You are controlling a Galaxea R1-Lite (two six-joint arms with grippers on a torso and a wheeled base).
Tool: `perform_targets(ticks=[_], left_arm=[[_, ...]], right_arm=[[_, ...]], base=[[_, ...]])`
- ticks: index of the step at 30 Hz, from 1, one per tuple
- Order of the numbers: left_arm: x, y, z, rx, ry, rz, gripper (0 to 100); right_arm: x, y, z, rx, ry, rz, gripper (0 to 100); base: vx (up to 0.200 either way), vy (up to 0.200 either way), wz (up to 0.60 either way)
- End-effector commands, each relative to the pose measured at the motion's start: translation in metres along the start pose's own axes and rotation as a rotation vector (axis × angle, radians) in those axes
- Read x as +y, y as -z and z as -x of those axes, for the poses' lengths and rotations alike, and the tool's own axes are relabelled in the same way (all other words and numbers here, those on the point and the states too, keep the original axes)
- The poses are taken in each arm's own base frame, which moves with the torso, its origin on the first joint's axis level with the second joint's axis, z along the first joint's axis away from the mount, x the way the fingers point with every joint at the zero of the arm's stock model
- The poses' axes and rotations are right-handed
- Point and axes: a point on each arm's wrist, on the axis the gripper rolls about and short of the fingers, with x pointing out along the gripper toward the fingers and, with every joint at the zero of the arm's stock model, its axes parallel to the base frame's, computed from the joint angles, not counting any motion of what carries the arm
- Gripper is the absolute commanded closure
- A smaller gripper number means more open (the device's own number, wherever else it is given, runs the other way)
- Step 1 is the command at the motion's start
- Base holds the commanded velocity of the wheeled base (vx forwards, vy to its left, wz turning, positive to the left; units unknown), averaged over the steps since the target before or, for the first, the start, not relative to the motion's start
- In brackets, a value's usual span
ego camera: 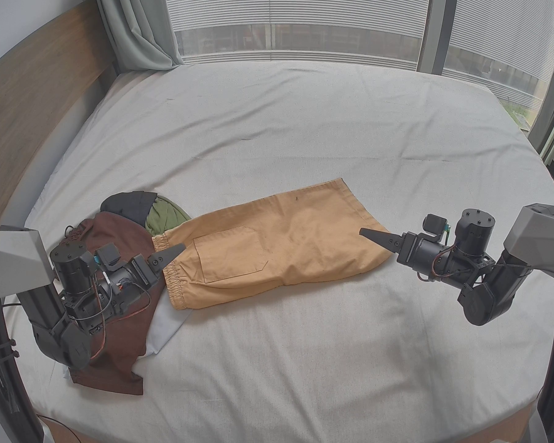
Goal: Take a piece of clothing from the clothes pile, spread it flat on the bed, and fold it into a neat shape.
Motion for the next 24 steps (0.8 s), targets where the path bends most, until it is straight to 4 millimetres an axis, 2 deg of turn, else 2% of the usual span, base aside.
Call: perform_targets(ticks=[1,4,6,18,24], left_arm=[[0.0,0.002,0.001,0.008,-0.003,-0.002,0],[-0.003,0.008,0.0,0.031,0.002,-0.015,0],[-0.003,0.012,-0.001,0.042,0.003,-0.025,0],[-0.003,0.014,0.0,0.052,-0.001,-0.024,0],[-0.002,0.014,0.0,0.049,-0.005,-0.024,0]], right_arm=[[-0.001,0.004,0.0,0.011,0.005,-0.008,0],[-0.002,0.005,0.0,0.015,0.006,-0.011,0],[-0.008,0.014,-0.004,0.035,0.015,-0.023,0],[-0.022,0.03,-0.008,0.073,0.04,-0.052,0],[-0.036,0.043,-0.011,0.098,0.064,-0.069,0]], base=[[0.0,0.0,0.0],[0.0,0.0,0.0],[0.0,0.0,0.0],[0.0,0.0,0.0],[0.0,0.0,0.0]])
